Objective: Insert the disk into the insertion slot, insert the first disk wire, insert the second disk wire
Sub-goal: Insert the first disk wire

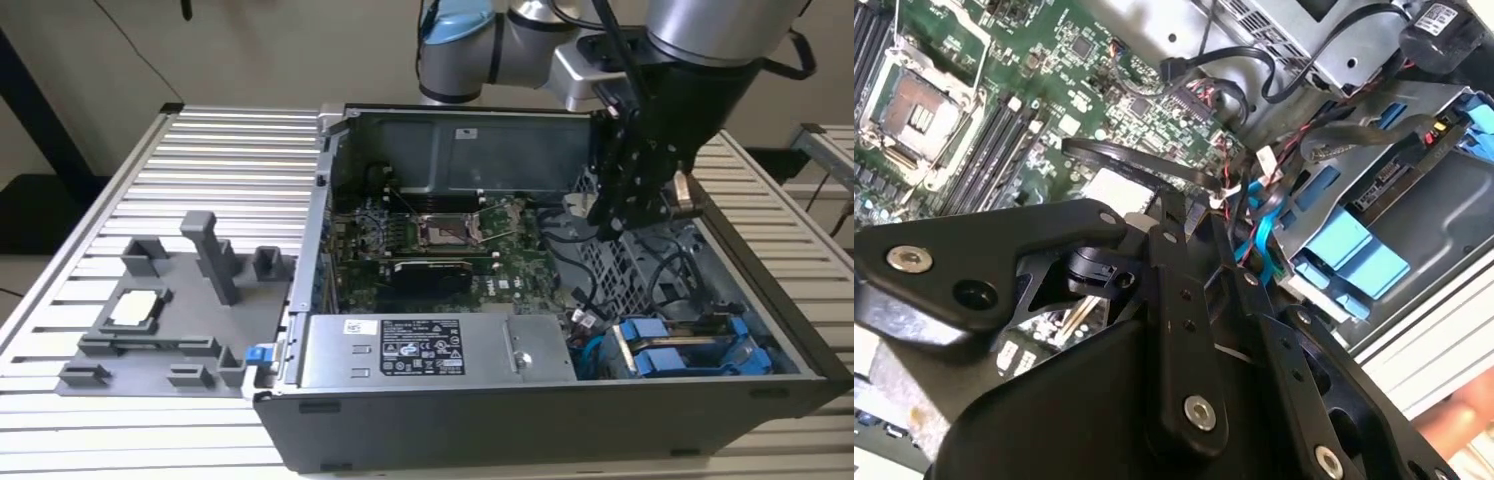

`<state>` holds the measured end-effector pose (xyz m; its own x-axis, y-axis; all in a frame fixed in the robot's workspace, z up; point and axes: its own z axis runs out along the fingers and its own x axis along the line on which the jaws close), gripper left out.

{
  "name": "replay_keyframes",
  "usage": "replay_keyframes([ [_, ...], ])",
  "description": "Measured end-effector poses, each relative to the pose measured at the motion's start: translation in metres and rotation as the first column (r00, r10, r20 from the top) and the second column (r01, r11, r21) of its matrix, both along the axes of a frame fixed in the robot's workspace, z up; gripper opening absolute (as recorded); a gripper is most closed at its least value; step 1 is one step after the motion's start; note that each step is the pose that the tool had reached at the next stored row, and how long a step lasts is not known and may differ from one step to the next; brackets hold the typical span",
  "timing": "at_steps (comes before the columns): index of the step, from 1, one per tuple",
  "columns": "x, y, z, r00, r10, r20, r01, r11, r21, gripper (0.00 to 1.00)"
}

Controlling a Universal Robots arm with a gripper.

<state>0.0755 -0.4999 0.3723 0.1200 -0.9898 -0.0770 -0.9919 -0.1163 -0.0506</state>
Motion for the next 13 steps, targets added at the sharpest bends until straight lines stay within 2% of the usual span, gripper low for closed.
replay_keyframes([
  [10, -0.0001, 0.0, -0.0004, 1.0, 0.002, 0.0, -0.002, 1.0, -0.0012, 0.27],
  [12, -0.0001, 0.0, -0.0004, 1.0, 0.002, 0.0, -0.002, 1.0, -0.0014, 0.25],
  [13, -0.0001, 0.0, -0.0005, 1.0, 0.002, 0.0, -0.002, 1.0, -0.0015, 0.18],
])
